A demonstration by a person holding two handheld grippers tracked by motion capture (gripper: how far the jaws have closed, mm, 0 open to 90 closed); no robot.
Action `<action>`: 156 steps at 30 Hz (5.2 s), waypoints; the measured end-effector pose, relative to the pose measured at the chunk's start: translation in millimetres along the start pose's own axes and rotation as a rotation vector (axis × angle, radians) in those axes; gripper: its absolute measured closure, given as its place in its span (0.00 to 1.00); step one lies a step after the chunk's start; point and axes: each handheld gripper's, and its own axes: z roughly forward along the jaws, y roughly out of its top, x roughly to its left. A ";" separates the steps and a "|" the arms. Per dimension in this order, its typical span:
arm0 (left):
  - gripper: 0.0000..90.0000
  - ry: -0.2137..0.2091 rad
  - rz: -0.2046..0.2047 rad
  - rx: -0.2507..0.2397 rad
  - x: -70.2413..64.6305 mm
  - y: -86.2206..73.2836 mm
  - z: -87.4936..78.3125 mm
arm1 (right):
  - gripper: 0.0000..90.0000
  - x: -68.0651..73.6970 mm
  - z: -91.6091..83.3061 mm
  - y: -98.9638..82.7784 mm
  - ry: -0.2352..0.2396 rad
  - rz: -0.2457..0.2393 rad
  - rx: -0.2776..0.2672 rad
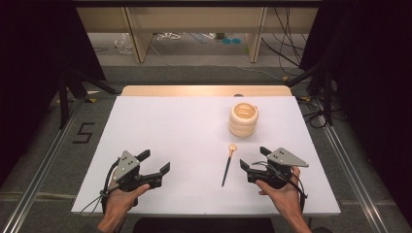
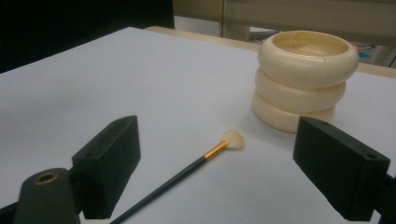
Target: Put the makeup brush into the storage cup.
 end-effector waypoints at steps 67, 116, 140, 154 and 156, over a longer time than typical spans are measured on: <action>0.18 0.001 -0.005 0.006 -0.4 -0.7 1.6 | 0.21 -8.7 64.7 39.8 0.056 -0.089 0.410; 0.18 -0.003 -0.003 0.012 -0.4 -0.9 1.7 | 0.34 4.8 117.6 33.5 0.074 -0.050 0.692; 0.18 -0.007 0.003 0.015 0.0 -0.8 1.8 | 0.39 7.1 128.3 30.8 0.071 -0.060 0.770; 0.18 -0.004 -0.004 0.016 0.0 -0.7 1.5 | 0.41 8.7 132.0 32.0 0.075 -0.070 0.797; 0.18 -0.004 -0.003 0.016 0.0 -0.7 1.5 | 0.42 9.5 132.5 32.1 0.076 -0.079 0.804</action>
